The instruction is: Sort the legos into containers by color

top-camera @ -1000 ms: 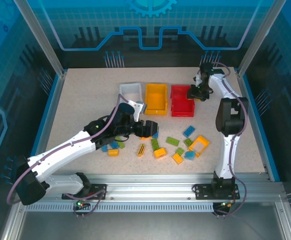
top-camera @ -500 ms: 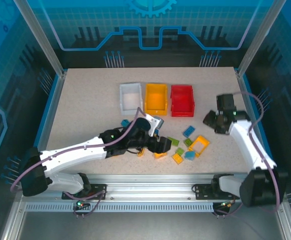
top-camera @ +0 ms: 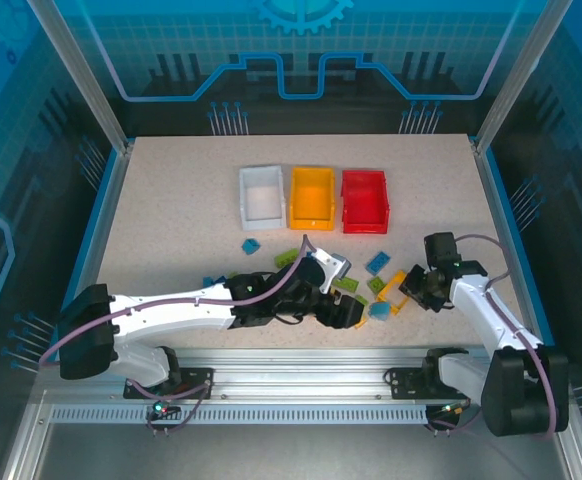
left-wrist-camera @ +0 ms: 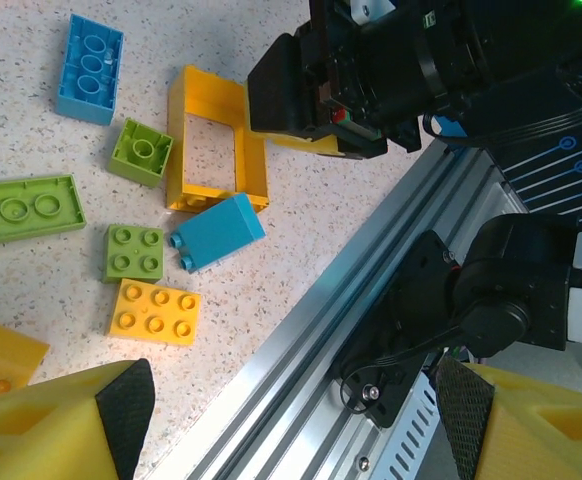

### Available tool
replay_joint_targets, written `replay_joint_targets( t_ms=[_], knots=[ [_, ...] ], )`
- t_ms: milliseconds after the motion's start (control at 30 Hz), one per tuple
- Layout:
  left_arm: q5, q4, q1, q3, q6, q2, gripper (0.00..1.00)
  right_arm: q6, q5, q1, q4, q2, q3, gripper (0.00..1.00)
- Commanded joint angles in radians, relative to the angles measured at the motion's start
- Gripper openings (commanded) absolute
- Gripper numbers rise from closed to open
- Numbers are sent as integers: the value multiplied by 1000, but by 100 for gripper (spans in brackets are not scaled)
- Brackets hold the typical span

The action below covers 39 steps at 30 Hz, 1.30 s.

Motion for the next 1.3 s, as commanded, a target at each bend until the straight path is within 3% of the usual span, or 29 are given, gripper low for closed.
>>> replay_joint_targets(
  t_ms=[0, 333, 700, 833, 1000, 1133, 1267],
  knots=[
    [-26, 23, -5, -10, -4, -25, 79, 27, 2, -4, 10, 3, -19, 31],
    [-8, 32, -5, 3, -7, -4, 79, 36, 8, -3, 27, 27, -42, 27],
    [-14, 29, -5, 5, -5, -3, 78, 30, 84, -9, 62, 31, -12, 2],
    [-54, -11, -3, 22, 8, -20, 78, -50, 188, -6, 9, 23, 126, 0],
    [-148, -124, 46, 92, -12, -59, 78, -275, 248, 48, 17, 78, 372, 0],
    [-185, -172, 131, 146, -40, -76, 79, -472, 177, 107, 2, 277, 606, 0],
    [-195, -236, 227, 227, -73, -41, 79, -551, 152, 129, -85, 549, 884, 0]
  ],
)
